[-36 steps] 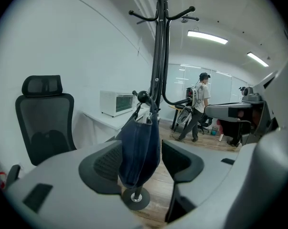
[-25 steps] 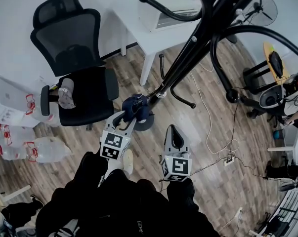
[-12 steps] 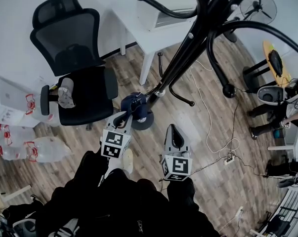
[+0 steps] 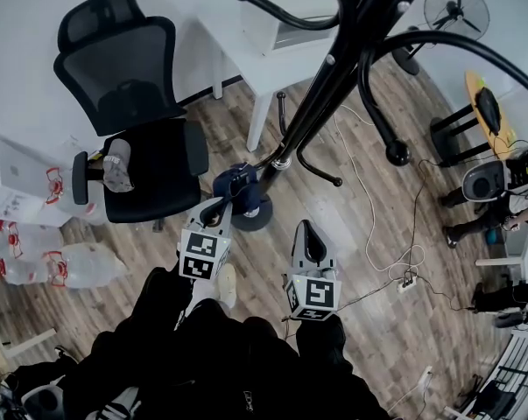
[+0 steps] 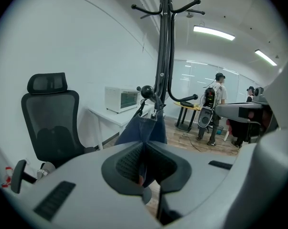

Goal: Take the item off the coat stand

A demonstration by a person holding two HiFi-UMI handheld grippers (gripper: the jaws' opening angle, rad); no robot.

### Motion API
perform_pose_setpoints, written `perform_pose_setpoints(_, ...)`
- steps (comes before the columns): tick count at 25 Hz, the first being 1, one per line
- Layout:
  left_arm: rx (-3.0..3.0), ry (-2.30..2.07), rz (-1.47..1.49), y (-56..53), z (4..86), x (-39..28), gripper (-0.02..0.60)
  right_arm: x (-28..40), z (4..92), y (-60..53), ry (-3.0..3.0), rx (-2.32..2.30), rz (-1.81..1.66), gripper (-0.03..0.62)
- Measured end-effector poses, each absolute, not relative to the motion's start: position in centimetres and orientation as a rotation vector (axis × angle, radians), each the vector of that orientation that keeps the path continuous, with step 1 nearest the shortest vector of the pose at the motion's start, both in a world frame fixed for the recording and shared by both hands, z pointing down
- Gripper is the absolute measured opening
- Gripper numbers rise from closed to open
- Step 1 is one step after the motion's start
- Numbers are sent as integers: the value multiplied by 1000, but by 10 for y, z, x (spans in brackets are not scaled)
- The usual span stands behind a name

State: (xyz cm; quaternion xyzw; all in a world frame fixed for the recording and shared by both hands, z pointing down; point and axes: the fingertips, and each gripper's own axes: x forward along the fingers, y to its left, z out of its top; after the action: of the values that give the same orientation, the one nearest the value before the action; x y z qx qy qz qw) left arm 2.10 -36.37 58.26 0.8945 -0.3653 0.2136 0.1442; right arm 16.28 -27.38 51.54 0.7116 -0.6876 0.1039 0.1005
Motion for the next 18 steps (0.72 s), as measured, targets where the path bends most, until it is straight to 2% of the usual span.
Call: perform_pose_setpoints(18, 2588, -1136, 526, -356, 536, 17, 28, 169, 498, -262, -2072, 2103, 268, 15)
